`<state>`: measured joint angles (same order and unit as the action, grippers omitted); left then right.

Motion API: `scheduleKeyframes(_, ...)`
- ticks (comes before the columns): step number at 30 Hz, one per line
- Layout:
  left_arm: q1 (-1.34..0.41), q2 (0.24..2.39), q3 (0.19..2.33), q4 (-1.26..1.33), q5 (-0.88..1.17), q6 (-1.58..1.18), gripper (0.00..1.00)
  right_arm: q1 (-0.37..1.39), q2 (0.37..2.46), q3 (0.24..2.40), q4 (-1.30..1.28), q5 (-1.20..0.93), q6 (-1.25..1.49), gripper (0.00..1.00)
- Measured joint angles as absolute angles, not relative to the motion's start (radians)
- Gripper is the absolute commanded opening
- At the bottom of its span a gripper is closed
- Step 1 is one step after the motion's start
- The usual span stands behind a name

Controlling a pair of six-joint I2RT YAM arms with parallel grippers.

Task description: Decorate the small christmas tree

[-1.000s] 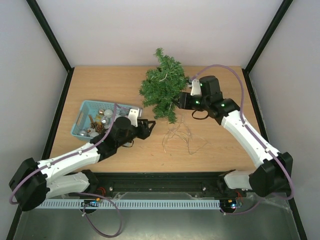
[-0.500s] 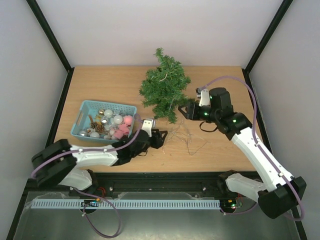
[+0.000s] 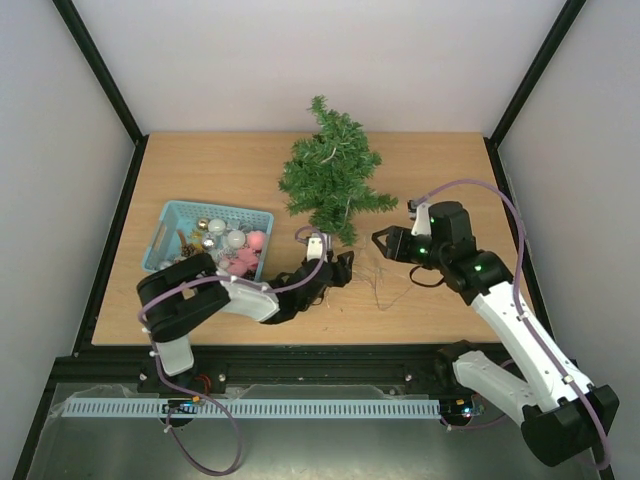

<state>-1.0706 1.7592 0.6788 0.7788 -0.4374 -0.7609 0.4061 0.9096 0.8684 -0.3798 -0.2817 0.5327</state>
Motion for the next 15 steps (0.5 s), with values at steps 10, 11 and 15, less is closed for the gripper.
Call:
scheduleKeyframes(10,-1.072,1.932,0.866,0.801,-0.501,-0.787,0.59,0.322,0.894,0.761,-0.386,-0.293,0.565,0.41)
scheduleKeyframes(11,-1.072,1.935,0.872,0.801,-0.502,-0.789,0.58,0.319,0.896,0.752,-0.384,-0.297,0.567,0.41)
scheduleKeyframes(15,-1.072,1.94,0.882,0.793,-0.498,-0.793,0.57,0.312,0.911,0.712,-0.359,-0.313,0.574,0.41)
